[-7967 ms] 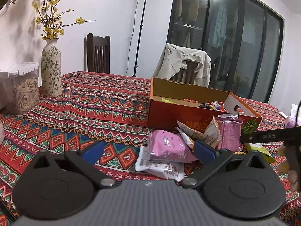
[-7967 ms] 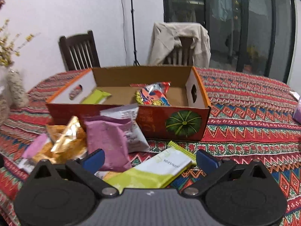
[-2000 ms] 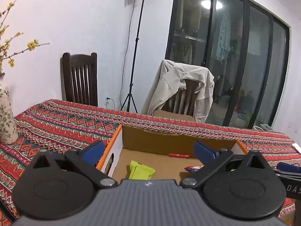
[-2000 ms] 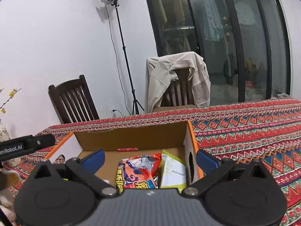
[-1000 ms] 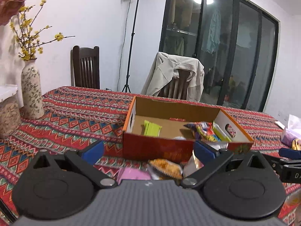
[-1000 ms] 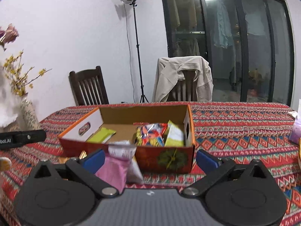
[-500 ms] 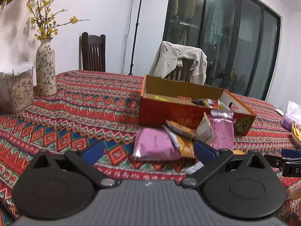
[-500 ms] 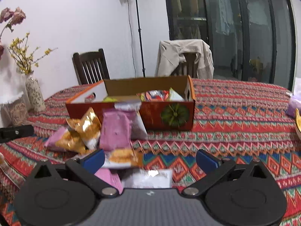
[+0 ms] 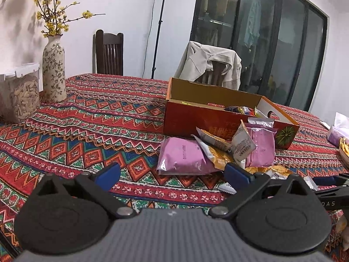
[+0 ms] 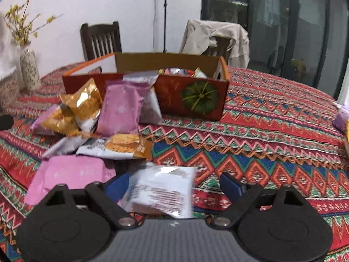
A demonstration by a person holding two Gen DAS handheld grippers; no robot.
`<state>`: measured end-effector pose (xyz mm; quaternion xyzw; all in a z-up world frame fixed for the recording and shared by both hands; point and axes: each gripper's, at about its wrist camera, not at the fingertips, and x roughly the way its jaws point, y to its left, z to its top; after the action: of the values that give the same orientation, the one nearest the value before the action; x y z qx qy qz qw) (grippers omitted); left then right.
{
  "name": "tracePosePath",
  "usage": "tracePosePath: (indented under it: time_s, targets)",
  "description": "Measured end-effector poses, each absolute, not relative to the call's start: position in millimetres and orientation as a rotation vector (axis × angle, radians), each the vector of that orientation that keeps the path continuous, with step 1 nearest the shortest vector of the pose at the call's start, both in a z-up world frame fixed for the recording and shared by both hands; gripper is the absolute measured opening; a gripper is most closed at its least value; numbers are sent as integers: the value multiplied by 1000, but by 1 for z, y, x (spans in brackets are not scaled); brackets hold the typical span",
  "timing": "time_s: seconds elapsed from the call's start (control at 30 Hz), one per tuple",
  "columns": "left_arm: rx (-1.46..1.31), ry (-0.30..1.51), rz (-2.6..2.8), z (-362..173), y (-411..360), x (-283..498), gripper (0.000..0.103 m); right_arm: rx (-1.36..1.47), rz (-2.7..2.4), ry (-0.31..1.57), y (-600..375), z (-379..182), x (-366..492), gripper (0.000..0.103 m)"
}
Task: Organize snacks
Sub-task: 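Grasp a white pastry packet with the right tool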
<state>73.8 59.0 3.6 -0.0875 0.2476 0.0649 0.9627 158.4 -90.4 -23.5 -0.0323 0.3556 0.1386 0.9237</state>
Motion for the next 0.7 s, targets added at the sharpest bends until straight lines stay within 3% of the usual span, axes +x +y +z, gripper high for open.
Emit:
tracePosePath:
  time_s: [0.13,0.27,0.4,0.7]
  targets:
    - [-178,506,129,3,58,75,103,-77,329,722,-85,-23,156,76]
    - [-176,512,121,3,56,76,103,-76,368,707,-83,-20,150,58]
    - [-172,519,119,2,55,77,103,-74,367,682,-86,-17,144,47]
    - [-162,524,137,4,57,82,103,-47,320,599,-108,3,135,44]
